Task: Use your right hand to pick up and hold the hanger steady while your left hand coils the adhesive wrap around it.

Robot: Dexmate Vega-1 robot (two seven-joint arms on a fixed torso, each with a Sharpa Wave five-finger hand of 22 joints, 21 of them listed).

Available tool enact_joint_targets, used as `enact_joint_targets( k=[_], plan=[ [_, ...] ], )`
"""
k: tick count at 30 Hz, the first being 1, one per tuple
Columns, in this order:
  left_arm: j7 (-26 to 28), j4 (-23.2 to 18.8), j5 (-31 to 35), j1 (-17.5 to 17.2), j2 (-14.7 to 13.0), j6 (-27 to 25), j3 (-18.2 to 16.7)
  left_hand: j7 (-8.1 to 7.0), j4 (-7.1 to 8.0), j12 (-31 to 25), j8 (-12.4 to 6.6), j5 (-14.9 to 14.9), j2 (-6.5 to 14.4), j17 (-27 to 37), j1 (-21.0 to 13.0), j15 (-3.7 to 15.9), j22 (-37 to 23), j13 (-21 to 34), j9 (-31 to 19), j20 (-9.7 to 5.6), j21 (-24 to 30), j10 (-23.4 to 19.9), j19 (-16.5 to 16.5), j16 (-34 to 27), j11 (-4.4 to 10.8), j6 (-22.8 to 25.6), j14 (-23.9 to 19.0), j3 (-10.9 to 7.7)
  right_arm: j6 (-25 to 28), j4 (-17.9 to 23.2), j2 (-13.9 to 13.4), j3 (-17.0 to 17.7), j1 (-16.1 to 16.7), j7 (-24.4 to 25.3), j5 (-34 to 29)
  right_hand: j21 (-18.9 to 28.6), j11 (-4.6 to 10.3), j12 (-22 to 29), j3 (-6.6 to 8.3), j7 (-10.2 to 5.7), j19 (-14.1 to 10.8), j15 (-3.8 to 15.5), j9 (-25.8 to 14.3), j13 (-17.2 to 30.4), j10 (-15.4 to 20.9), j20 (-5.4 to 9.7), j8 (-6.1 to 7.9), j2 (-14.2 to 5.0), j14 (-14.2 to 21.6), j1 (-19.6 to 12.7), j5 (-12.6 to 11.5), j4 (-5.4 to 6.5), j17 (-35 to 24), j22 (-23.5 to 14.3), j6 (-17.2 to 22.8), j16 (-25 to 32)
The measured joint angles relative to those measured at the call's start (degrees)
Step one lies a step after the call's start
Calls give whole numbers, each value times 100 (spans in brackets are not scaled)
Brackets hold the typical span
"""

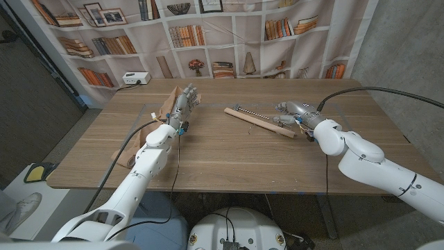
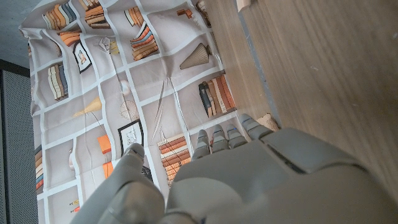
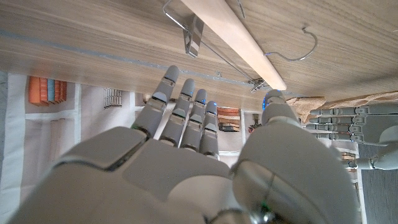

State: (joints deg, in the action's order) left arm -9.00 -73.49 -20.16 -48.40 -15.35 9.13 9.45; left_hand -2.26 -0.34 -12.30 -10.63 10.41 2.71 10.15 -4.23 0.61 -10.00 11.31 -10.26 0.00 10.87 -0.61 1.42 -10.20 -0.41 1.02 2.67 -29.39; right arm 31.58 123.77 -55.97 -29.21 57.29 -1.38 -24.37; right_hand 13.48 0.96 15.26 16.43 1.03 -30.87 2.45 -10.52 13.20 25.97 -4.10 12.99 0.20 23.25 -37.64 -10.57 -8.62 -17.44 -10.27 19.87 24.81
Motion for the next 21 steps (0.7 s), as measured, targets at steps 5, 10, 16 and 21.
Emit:
enact_joint_targets(
  k=[5,10,16,21],
  plan=[
    [0,0,6,0,1,-9,1,0,-7,0,0,0,0,0,0,0,0,0,0,0,0,-21,0,0,-21,0,0,7,55,1,-1,-45,-9,-43,-55,0,19,0,-15,0,0,0,0,0,20,0,0,0,0,0,0,-15,0,0,0,0],
    [5,-9,9,0,3,-14,2,0,-7,0,0,0,0,0,0,0,0,0,0,0,0,-21,0,0,-21,0,0,7,104,0,0,-101,-39,-83,-119,0,20,0,-15,0,0,0,0,0,20,0,0,-7,0,-53,0,-15,-26,0,0,0],
    [22,-26,11,-15,4,-20,-2,0,-7,0,0,0,0,0,0,0,0,0,0,0,0,-21,0,0,-21,0,0,7,156,-19,14,-159,-72,-135,-200,0,19,0,-15,0,0,0,0,0,19,0,0,-8,1,-53,0,-15,-26,0,0,0],
    [36,-30,12,-27,5,-20,-7,0,-7,0,0,0,0,0,0,0,0,0,0,0,0,-21,0,0,-21,0,0,7,191,-35,31,-205,-98,-175,-262,0,19,0,-15,0,0,0,0,0,19,0,0,-8,1,-53,0,-15,-26,0,0,0]
  ],
)
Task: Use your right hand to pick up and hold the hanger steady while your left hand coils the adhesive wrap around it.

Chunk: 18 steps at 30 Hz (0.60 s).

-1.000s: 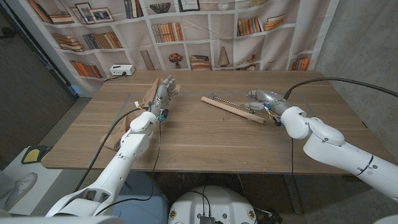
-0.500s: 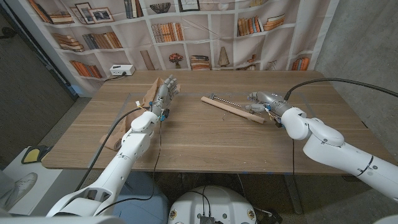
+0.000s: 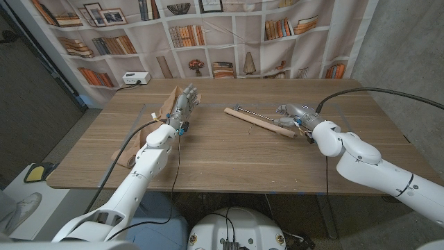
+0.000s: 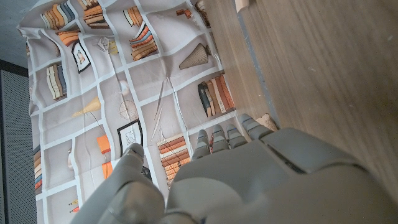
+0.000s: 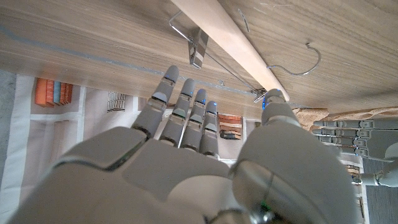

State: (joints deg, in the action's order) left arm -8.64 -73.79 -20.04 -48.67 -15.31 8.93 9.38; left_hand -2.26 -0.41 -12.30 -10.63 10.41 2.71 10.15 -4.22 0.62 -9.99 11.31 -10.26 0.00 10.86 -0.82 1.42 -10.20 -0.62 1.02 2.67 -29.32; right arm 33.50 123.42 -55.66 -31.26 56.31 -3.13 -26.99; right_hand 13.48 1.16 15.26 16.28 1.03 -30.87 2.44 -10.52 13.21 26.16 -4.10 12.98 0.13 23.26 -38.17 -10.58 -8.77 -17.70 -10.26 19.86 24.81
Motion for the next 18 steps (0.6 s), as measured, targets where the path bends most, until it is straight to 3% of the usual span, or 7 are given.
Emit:
enact_joint_targets(
  k=[18],
  plan=[
    [33,-69,-10,-68,-14,-6,-20,0,0,0,0,0,0,0,0,0,0,0,0,0,0,0,0,0,0,0,0,0,77,3,32,-112,-40,-144,-152,0,0,-23,-32,-32,-73,9,-4,0,0,-9,-71,-7,153,-38,0,32,-53,0,-33,111]
  ],
)
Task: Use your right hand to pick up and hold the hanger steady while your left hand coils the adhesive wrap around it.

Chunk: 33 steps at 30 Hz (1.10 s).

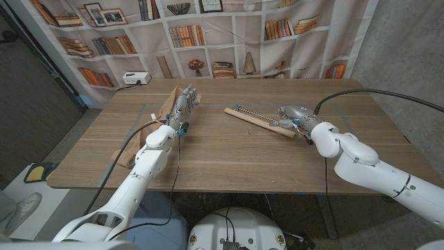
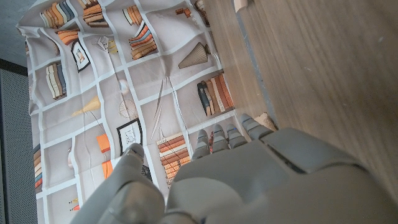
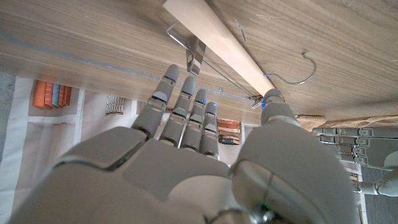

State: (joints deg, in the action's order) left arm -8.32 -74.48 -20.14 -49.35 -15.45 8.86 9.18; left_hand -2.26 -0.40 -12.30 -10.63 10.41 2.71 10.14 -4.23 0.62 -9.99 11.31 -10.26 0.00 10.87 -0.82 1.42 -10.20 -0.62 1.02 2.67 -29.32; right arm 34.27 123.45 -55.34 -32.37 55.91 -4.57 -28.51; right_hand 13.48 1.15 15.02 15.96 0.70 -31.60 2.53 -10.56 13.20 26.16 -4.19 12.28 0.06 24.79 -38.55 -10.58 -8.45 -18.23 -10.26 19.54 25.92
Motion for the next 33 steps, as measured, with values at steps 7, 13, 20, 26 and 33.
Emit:
enact_joint_targets(
  k=[7,13,20,26,33],
  plan=[
    [20,-45,-16,-50,-12,-1,-10,0,0,0,0,0,0,0,0,0,0,0,0,0,0,0,0,0,0,0,0,0,8,22,0,-27,-12,-49,-49,0,0,-24,-32,-53,-20,10,-25,0,0,20,0,-8,-52,-37,0,-32,-26,0,29,0],
    [41,-87,-29,-93,-27,-1,-18,0,0,0,0,0,0,0,0,0,0,0,0,0,0,0,0,0,0,0,0,0,8,24,2,-49,-28,-103,-78,0,0,-24,-32,-62,-20,10,-25,28,0,20,0,-8,-52,-37,0,-32,-26,0,20,0],
    [58,-136,-45,-140,-47,0,-21,0,-26,0,0,0,0,0,0,0,0,0,0,0,0,0,0,0,0,0,0,23,23,24,16,-88,-53,-172,-133,0,0,-24,-56,-92,-19,10,-25,28,0,21,2,-8,-52,-37,0,-8,-26,0,51,0],
    [66,-177,-54,-167,-58,10,-22,0,-48,0,0,0,0,0,0,0,0,0,0,0,0,0,0,0,0,0,0,0,62,30,20,-117,-70,-232,-171,0,10,-63,-55,-92,-145,10,-24,28,-16,-105,3,15,-113,-60,0,-8,-25,0,51,0],
    [91,-232,-66,-217,-72,14,-21,0,-48,0,0,0,0,0,0,0,0,0,0,0,0,0,0,0,0,0,0,0,103,46,20,-152,-97,-348,-204,33,29,-67,-55,-92,-286,10,-24,43,-74,-205,3,-16,-174,-90,0,-8,-10,0,51,0]
  ],
)
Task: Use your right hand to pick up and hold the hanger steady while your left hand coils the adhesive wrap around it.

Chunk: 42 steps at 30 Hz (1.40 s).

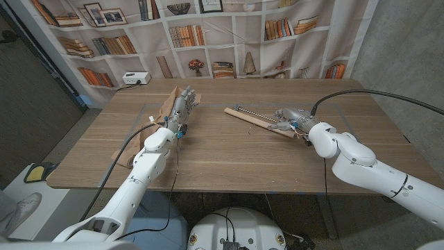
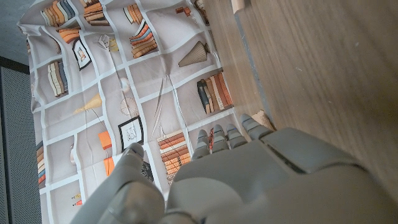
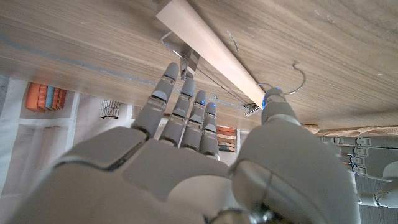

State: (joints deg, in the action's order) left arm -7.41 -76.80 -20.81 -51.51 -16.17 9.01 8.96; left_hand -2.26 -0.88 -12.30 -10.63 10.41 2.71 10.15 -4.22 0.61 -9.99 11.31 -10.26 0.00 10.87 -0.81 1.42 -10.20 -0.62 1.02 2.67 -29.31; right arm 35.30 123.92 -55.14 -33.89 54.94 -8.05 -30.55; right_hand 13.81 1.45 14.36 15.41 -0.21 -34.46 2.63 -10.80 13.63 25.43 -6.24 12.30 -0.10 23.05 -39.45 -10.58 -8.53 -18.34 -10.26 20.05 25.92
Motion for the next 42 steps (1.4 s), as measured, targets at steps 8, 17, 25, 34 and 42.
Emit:
enact_joint_targets(
  k=[8,17,25,34,42],
  plan=[
    [12,-45,-2,-14,-23,0,11,0,0,0,0,0,0,0,0,0,0,0,0,0,0,0,0,0,0,0,0,0,11,1,0,-27,-24,-83,-15,0,-30,-44,-24,15,-31,0,0,15,-30,31,0,0,0,0,0,24,0,0,14,-28],
    [-5,-54,-12,-9,-38,0,28,0,1,0,0,0,0,0,0,0,0,0,0,0,0,0,0,0,0,0,0,0,-4,-7,0,-67,-63,-169,-39,0,-61,-44,-88,27,-82,0,1,14,-61,41,-26,24,0,24,22,56,-1,0,18,-50],
    [-39,-34,-20,18,-44,0,37,0,1,0,0,0,0,0,0,32,0,0,0,0,0,0,0,0,0,0,32,0,-34,-34,9,-110,-114,-256,-83,0,-82,-44,-119,44,-134,-17,1,14,-82,29,-26,69,-65,69,23,87,-1,0,1,-73],
    [-90,-24,-25,48,-70,-1,44,0,1,0,0,0,0,0,0,32,0,0,0,0,0,0,0,0,0,0,32,0,-79,-80,34,-134,-161,-321,-117,0,-102,-44,-118,44,-153,-8,1,13,-102,51,-26,69,-73,69,22,87,27,0,1,-73],
    [-123,-24,-25,62,-99,-49,51,0,1,0,0,0,0,0,0,31,0,0,0,0,0,-21,0,0,-21,0,31,0,-129,-129,52,-148,-192,-348,-146,0,-102,-44,-134,44,-131,0,1,13,-102,73,-26,69,-82,69,22,103,26,0,1,-94]
  ],
)
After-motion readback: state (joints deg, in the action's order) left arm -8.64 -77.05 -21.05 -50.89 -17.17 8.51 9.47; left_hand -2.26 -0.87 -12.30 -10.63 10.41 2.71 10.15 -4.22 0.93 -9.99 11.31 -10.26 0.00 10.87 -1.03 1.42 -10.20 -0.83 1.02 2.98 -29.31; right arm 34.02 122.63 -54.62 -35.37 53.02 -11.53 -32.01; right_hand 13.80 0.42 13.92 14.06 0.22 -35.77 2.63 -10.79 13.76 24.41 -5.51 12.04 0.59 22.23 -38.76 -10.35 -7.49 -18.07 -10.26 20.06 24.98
